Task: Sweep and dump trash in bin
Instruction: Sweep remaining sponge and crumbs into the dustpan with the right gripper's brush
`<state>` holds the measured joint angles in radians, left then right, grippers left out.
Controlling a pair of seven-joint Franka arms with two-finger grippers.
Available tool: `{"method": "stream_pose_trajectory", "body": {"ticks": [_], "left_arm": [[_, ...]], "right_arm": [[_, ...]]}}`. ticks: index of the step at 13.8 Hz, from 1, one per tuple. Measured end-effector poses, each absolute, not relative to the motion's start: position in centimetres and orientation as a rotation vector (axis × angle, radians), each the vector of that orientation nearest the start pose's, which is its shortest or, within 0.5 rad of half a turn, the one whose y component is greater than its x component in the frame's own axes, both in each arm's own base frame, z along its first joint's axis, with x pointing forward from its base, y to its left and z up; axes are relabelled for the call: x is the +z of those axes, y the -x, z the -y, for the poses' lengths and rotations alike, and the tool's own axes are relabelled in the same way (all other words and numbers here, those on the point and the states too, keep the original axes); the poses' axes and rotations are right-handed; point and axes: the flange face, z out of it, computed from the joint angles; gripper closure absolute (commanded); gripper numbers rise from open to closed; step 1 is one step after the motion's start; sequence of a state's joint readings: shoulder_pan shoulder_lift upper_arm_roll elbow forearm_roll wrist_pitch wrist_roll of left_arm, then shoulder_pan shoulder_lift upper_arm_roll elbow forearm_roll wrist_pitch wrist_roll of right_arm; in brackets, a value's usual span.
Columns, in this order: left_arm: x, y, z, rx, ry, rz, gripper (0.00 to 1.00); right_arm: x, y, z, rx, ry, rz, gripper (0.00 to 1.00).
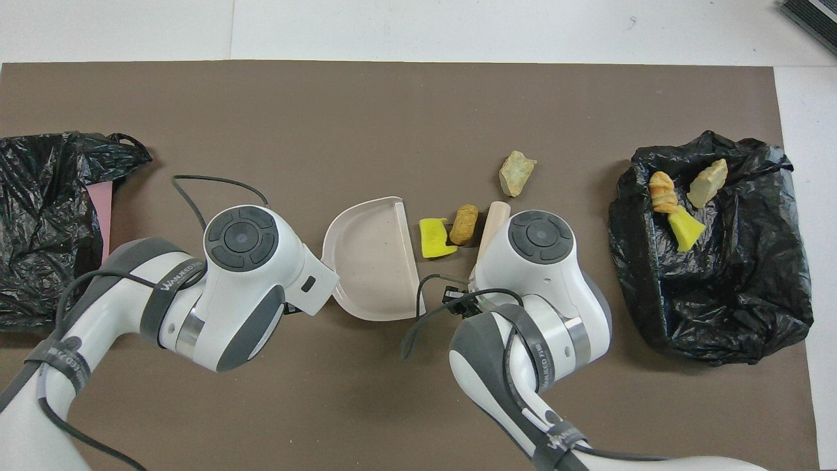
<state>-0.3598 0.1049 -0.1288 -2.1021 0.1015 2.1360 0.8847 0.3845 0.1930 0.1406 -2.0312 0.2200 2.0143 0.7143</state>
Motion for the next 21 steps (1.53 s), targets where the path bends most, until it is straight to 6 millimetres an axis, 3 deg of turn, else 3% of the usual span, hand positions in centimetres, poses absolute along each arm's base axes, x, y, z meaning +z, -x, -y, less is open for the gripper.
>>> {"method": "stream_pose_trajectory", "body": {"ticks": [3,7,9,13,17,21], "left_arm": [[36.2,-48.8,25.7,0.133,2.363,-1.984,1.00],[35.4,-48.5,25.6,0.110,2.363,-1.983,1.00],[35.0,-48.4,25.5,0.091,2.360,-1.987,1.00],[35.0,-48.5,25.6,0.076,2.320,-2.034,1.00],[35.0,-48.5,25.6,0.073,2.300,-2.056,1.00],[35.0,-48.4,25.6,0.074,2.284,-2.075,1.00]], "right_arm": [[34.0,-46.9,-32.4,0.464,2.998,-0.409,1.00],[35.0,-43.8,-37.2,0.462,3.016,-0.259,1.00],[36.5,-44.0,-37.9,0.456,3.026,-0.210,1.00],[41.3,-48.1,-34.2,0.399,3.138,0.020,1.00],[40.6,-52.6,-29.1,0.325,3.236,0.242,1.00],[39.2,-59.1,-22.3,0.275,3.333,0.381,1.00]]}}
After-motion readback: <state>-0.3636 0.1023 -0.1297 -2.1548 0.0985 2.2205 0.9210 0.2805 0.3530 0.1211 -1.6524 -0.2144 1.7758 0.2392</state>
